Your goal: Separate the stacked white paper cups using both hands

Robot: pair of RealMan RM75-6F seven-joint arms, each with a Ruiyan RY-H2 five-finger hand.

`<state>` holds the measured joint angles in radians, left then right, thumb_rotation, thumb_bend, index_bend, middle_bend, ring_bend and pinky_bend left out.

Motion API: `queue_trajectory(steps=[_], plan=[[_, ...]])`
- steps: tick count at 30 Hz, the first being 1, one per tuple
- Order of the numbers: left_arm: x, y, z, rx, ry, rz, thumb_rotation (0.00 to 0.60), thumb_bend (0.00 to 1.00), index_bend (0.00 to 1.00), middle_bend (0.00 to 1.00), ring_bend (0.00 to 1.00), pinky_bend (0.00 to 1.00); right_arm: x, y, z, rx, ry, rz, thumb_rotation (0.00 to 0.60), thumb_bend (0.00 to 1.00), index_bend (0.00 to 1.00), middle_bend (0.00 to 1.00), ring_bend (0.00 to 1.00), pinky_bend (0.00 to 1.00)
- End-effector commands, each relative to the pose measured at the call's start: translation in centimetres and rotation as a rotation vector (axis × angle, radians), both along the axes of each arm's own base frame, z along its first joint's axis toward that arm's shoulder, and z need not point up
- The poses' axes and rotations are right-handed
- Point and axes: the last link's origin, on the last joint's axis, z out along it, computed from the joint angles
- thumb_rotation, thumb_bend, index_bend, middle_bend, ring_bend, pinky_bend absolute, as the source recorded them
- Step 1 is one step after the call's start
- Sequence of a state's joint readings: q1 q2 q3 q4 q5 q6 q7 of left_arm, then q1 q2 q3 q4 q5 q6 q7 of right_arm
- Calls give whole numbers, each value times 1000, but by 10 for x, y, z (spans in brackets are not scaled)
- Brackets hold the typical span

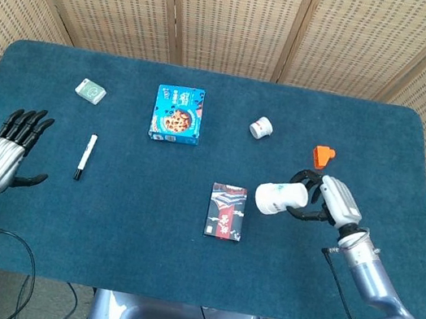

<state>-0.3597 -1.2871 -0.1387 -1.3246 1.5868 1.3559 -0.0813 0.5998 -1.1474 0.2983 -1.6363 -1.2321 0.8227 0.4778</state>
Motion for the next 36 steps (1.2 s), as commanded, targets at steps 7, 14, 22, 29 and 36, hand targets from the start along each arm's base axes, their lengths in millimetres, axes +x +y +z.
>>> queue_trajectory(steps=[7,14,22,29,36], plan=[[46,22,-24,-38,-3,-91,600,162,0,0,0,0,45,-20,-23,107,-307,-79,600,532,547,619,492,614],[85,39,-54,-76,-14,-171,600,163,65,0,0,0,67,-17,-49,163,-363,-91,600,532,547,619,492,614],[130,54,-94,-78,-78,-261,600,164,237,0,0,0,85,-12,-76,216,-406,-115,600,532,547,619,492,614],[151,59,-117,-76,-90,-288,600,164,331,0,0,0,89,-8,-85,241,-421,-128,600,532,547,620,492,614],[163,58,-132,-74,-118,-316,600,169,418,0,0,0,92,-5,-89,251,-428,-131,600,532,547,620,492,614]])
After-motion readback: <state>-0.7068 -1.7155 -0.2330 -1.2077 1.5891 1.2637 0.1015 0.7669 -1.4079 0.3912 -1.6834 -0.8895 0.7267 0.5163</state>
